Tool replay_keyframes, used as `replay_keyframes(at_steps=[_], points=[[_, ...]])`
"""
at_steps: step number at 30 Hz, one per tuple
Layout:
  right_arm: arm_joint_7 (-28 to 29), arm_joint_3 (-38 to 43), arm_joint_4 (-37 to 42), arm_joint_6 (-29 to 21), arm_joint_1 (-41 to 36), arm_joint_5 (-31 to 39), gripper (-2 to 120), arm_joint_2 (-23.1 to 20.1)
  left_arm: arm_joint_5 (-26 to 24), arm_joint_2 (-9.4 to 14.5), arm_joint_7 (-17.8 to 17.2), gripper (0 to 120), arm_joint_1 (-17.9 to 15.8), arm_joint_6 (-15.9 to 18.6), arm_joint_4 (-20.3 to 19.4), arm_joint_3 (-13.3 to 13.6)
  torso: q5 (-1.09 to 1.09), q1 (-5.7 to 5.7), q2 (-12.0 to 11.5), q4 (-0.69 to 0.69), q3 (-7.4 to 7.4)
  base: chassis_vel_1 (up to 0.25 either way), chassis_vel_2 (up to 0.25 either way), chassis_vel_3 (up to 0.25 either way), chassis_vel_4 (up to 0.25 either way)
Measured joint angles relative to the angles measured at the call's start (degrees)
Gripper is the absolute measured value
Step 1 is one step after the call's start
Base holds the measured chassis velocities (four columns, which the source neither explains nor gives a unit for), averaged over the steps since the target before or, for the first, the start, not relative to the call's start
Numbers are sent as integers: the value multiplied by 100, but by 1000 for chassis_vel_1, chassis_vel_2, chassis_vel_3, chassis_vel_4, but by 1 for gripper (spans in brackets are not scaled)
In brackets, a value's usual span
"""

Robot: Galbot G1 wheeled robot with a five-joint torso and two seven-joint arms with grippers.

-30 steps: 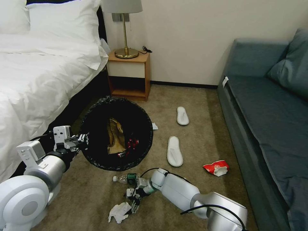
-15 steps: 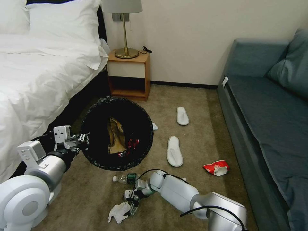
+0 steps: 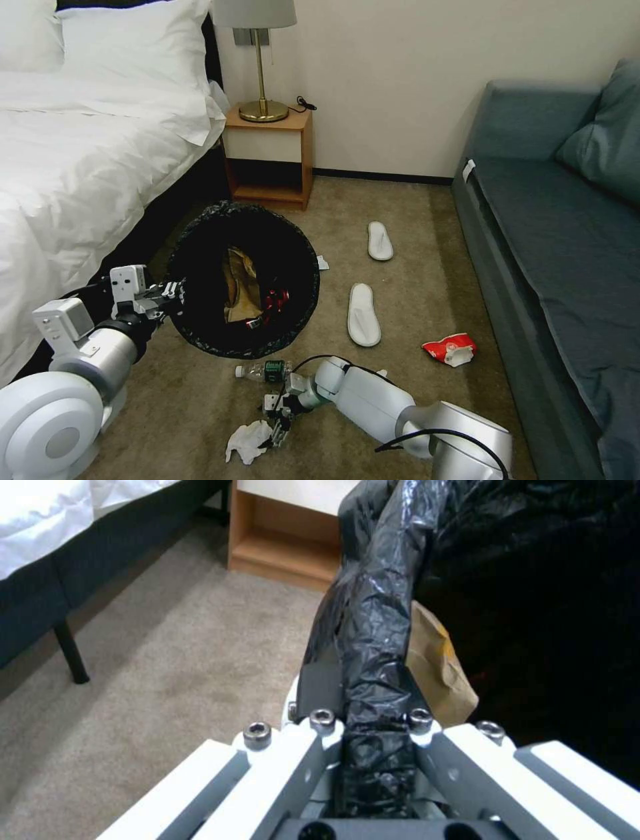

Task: Pick up the trash bin, then pick up the garbage on the floor and place it into the trash bin.

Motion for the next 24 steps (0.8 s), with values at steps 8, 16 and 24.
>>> replay_keyframes(at_steps=[8,16,24], points=[[66,7,-55,-64,-3,91,81,-3,-7,19,-3,2,-20,0,-1,-11,-1,0,2,-4,-1,0,0,0,0],[80,25,-65,-101,-2,123,58,-5,-7,16,-3,2,-20,0,-1,-12,0,-1,3,-4,-1,0,0,0,0],[100,38,-69,-121,-6,131,38,-7,-7,10,-6,2,-20,0,-1,-12,0,0,3,-4,-1,0,0,0,0]])
